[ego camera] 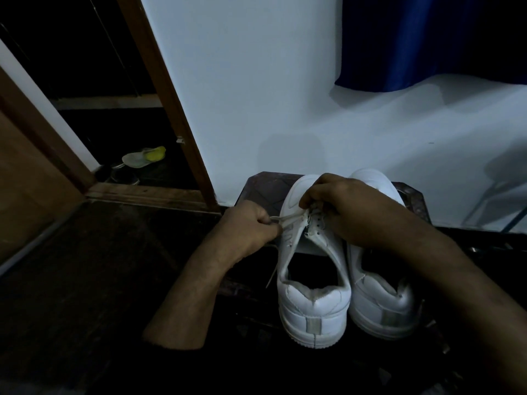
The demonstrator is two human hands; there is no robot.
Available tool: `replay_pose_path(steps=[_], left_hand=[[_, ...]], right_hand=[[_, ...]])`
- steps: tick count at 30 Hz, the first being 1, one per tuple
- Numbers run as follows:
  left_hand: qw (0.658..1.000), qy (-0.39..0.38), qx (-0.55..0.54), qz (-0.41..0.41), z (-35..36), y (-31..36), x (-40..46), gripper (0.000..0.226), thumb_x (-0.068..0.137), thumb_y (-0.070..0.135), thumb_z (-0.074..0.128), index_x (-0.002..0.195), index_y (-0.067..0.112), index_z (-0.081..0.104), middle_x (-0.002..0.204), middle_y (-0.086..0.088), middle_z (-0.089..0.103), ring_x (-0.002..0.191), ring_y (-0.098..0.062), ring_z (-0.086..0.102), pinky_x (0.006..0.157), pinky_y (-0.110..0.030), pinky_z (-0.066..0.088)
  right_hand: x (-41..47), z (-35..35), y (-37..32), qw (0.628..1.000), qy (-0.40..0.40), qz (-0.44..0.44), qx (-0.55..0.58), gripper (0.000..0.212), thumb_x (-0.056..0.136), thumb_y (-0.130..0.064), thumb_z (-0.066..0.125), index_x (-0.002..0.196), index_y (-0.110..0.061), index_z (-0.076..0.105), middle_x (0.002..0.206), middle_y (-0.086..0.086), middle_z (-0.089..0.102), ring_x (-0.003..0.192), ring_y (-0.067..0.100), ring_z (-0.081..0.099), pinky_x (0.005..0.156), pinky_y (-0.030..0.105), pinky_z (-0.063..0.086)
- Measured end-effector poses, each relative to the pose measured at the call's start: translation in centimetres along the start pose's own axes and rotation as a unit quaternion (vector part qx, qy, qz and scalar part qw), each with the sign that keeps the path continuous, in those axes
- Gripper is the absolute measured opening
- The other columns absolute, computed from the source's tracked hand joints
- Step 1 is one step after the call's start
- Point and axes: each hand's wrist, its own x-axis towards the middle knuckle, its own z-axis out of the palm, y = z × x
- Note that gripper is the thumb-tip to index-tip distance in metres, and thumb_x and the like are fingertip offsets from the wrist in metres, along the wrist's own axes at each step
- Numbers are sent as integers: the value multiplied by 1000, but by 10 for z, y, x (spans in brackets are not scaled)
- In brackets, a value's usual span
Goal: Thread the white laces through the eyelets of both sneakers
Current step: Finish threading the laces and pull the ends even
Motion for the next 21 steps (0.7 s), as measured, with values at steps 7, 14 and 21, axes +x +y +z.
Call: replay_pose_path(steps=[7,14,21], left_hand=[[991,-25,-44,124,6,4,0,9,98,40,65,97,38,56,80,-2,68,72,-22,67,66,-42,58],[984,-12,40,175,0,13,2,29,78,46,56,51,38,58,67,8,58,58,-3,53,58,-31,47],[962,16,-258,90,-12,27,-9,39,94,30,67,60,13,62,63,-2,58,61,-12,58,54,-18,43]], right_hand=[[0,-1,-2,1000,25,8,-1,44,84,3,53,114,-23,69,105,-5,61,96,20,60,85,39,51],[0,1,0,999,52,5,4,23,95,-10,56,106,-23,73,99,-4,64,82,10,53,78,30,47],[-4,-7,-14,994,84,54,44,25,102,-37,52,94,-24,73,92,-8,68,83,10,60,66,7,37]])
